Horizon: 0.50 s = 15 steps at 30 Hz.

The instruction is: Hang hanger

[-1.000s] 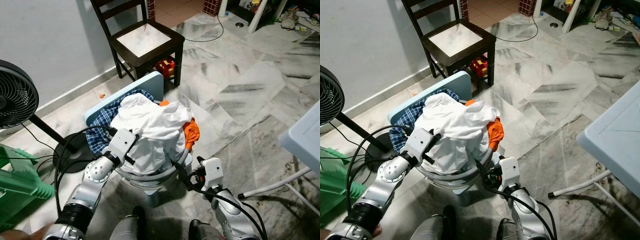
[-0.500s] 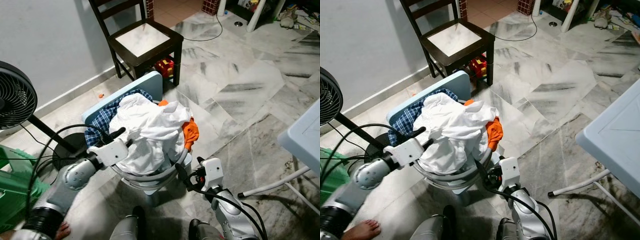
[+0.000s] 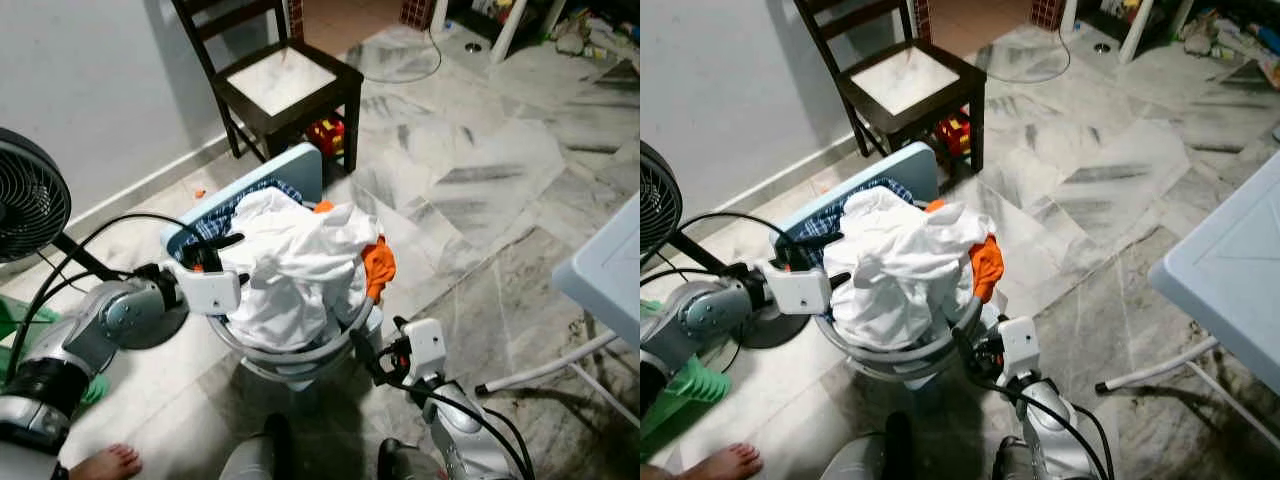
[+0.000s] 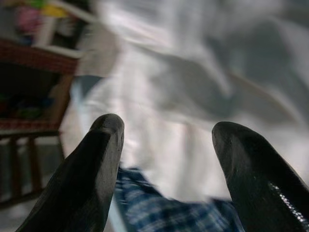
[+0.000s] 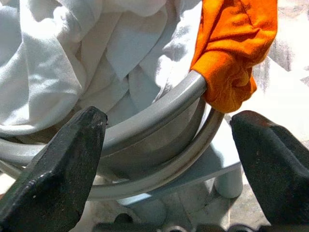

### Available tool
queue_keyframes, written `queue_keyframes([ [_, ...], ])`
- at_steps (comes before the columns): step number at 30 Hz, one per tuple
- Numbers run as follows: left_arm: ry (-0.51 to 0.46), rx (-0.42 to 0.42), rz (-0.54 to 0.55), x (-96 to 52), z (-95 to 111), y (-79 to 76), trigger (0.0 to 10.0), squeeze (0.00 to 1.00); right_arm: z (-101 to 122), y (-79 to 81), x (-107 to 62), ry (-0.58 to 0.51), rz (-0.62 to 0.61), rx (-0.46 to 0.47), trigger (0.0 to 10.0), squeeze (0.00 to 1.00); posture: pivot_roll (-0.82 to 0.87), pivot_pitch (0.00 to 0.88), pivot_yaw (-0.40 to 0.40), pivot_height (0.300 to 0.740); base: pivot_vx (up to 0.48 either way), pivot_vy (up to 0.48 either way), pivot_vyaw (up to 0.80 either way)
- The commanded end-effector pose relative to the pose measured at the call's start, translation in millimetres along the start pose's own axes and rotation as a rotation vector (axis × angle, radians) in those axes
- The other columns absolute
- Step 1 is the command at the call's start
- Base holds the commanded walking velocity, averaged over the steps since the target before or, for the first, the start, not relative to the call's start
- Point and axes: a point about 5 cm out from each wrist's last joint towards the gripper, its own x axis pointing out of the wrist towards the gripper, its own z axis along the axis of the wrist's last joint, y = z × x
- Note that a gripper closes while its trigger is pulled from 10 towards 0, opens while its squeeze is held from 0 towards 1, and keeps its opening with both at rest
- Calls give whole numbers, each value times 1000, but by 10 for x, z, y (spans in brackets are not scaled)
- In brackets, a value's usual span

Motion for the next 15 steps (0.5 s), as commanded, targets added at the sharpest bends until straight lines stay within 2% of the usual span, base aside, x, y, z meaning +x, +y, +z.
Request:
queue_keyframes([
  [1,10,37,-68,-26,-42,-49,10000,0,-69,29,-29,27,15,2,10000,0,13,255,66,740,0,0,0],
  [8,60,229,-182,45,-130,4,10000,0,-73,34,-38,26,16,1,10000,0,2,258,64,740,0,0,0],
  [9,73,252,-178,54,-144,43,10000,0,-76,37,-42,26,16,1,10000,0,2,258,64,740,0,0,0],
  [10,98,293,-138,67,-165,169,10000,0,-83,33,-52,26,13,2,10000,0,-2,259,67,740,0,0,0],
  [11,98,293,-138,67,-165,169,10000,0,-83,33,-52,26,13,2,10000,0,-2,259,67,740,0,0,0],
  [15,114,351,-66,80,-172,341,10000,0,-97,23,-69,27,4,6,10000,0,-3,261,70,740,0,0,0],
])
